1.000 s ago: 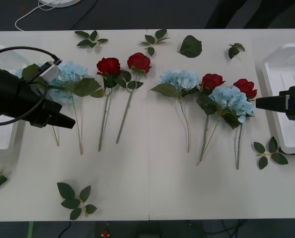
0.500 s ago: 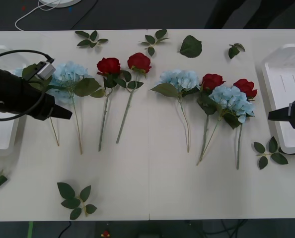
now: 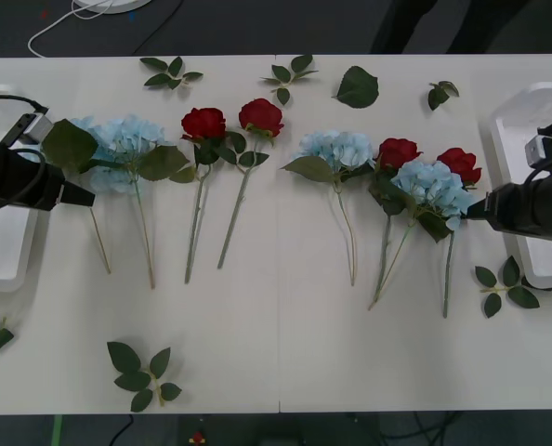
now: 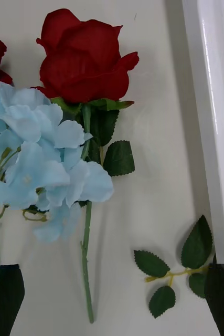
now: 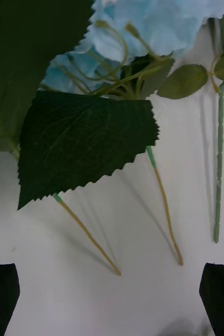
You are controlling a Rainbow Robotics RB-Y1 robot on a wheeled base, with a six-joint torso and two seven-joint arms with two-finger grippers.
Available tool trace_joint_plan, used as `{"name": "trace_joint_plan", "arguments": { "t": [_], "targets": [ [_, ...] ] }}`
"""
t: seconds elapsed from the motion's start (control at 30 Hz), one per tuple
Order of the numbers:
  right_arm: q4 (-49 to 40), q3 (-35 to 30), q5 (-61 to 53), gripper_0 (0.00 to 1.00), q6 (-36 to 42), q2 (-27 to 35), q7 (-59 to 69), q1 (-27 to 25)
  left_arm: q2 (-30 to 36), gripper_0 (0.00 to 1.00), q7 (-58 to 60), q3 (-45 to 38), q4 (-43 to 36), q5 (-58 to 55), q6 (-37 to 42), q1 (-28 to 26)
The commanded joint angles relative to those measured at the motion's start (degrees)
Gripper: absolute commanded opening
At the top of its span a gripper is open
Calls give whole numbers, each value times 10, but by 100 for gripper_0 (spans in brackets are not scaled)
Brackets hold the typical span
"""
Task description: Place the red flowers into the right box and the blue flowers into the left box. If a person shows an open palm, hand one flower to the person first, then continue sorting.
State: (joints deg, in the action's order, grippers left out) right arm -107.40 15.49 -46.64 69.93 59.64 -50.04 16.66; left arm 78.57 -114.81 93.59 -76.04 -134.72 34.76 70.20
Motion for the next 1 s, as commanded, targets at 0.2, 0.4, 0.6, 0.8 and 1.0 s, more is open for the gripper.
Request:
{"name": "trace_joint_plan", "arguments": {
  "t": [0.2, 0.4, 0.6, 0.8, 1.0],
  "targets": [
    [148, 118, 65, 100, -98, -13, 47, 119, -76, 100, 16, 55, 59, -76, -5, 29],
    [225, 173, 88, 100, -121, -37, 49, 169, -119, 100, 17, 73, 99, -121, -25, 29],
    [329, 246, 89, 100, -186, -76, 54, 228, -152, 100, 16, 108, 166, -142, -62, 30],
    [395, 298, 38, 100, -256, -102, 60, 266, -147, 100, 12, 109, 185, -141, -61, 30],
    [424, 317, 33, 100, -278, -122, 64, 282, -148, 100, 9, 109, 185, -143, -61, 29]
  ]
}}
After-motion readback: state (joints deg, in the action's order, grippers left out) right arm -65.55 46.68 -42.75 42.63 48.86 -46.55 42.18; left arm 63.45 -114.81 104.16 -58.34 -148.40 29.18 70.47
